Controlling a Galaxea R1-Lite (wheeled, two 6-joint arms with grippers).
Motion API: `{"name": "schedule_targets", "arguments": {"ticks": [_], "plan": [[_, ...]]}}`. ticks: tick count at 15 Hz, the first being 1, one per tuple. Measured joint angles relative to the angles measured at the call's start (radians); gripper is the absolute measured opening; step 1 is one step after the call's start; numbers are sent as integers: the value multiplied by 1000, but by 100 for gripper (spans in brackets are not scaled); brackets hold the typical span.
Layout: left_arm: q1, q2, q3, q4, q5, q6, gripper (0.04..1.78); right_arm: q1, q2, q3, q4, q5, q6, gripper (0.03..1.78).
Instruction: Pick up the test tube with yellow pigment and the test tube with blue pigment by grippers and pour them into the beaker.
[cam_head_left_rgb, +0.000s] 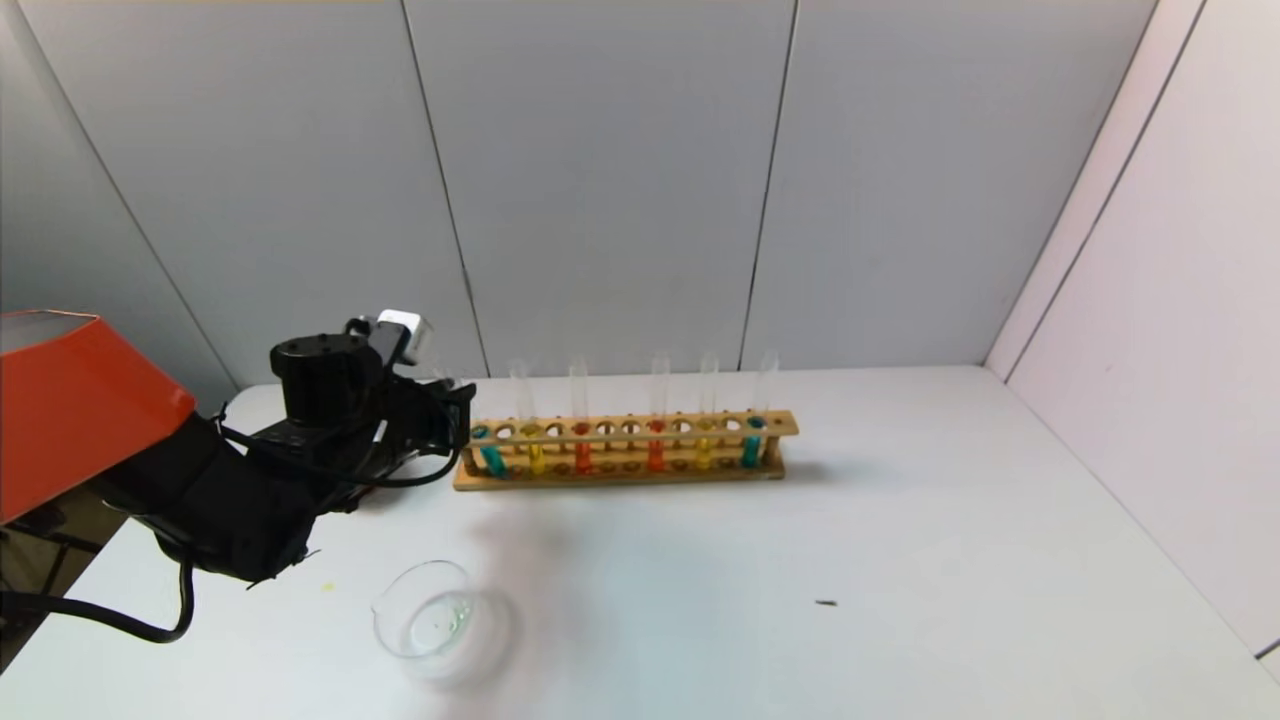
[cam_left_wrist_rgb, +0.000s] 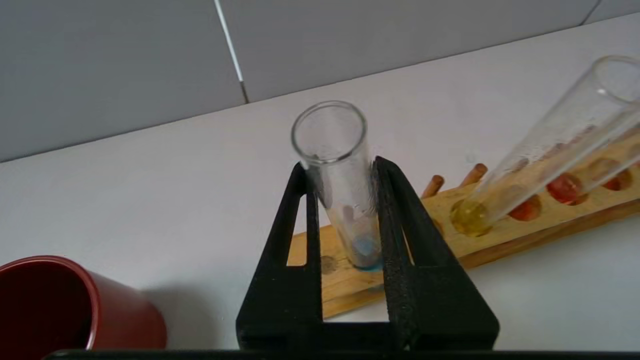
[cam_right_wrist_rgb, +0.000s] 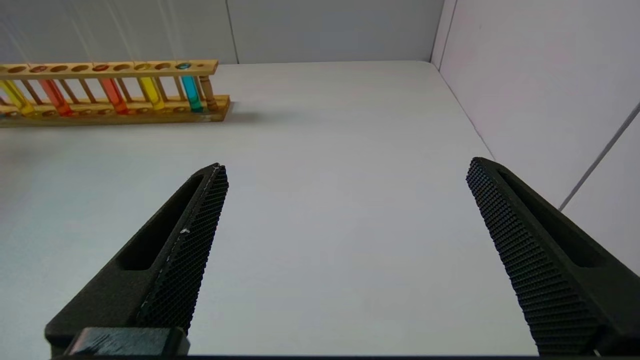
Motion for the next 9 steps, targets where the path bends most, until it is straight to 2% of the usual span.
{"name": "schedule_targets", "arguments": {"ticks": [9], "plan": [[-21,-49,-1,-6,8,10,33,1,0,0,0,-1,0,174]]}}
